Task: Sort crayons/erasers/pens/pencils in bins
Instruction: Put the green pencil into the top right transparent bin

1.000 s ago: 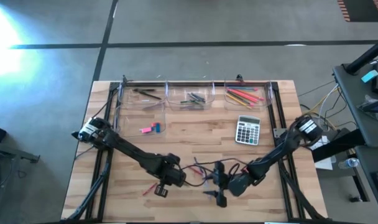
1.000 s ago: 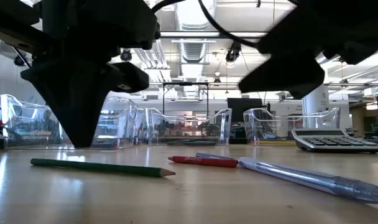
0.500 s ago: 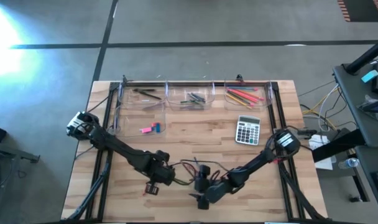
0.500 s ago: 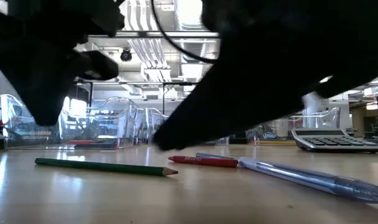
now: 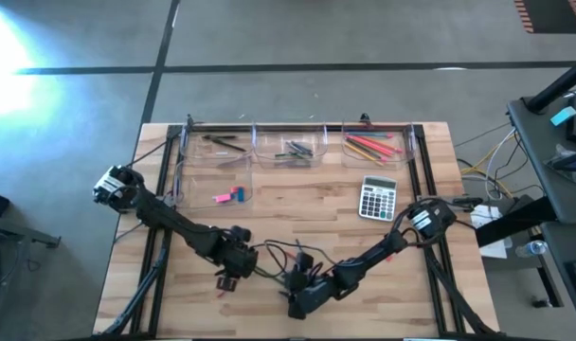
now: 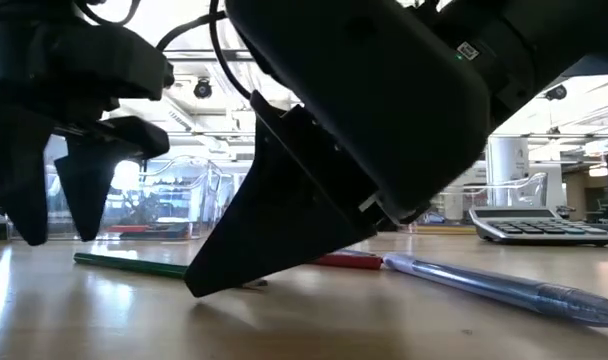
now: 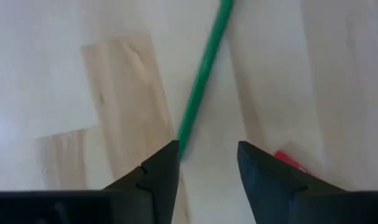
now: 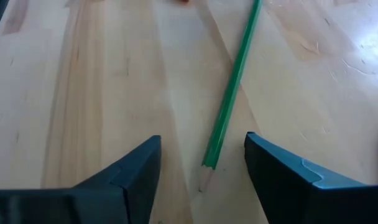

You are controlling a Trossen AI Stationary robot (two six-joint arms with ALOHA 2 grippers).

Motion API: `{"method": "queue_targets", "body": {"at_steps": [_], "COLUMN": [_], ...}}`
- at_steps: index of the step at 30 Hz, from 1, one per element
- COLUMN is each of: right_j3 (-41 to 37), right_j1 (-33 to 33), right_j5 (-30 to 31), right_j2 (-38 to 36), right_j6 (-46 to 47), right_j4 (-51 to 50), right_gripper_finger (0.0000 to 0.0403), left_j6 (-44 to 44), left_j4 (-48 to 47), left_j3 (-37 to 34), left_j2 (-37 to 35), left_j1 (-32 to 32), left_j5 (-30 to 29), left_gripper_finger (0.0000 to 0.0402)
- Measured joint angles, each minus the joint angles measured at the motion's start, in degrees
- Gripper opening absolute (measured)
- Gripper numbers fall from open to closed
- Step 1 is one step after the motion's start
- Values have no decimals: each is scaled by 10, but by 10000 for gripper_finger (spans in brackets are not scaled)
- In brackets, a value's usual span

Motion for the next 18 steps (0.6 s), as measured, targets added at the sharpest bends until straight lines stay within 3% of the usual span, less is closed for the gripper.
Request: {"method": "queue_targets", "body": {"at_steps": [7,18], "right_j3": [-12,-12], "right_j1": [-1,-2], "right_j5": [-17,-40], "right_j2": [-4,-2], "right_j6": [14,38], "right_j4": [-1,-19], "right_gripper_finger": [209,207], "left_j6": [8,19], "left_j4": [4,14], "left_j3": [0,-3], "left_j2": [1,43], "left_j1": [5,12], "left_j5": [-34,-25], "left_gripper_finger": [148,148]}}
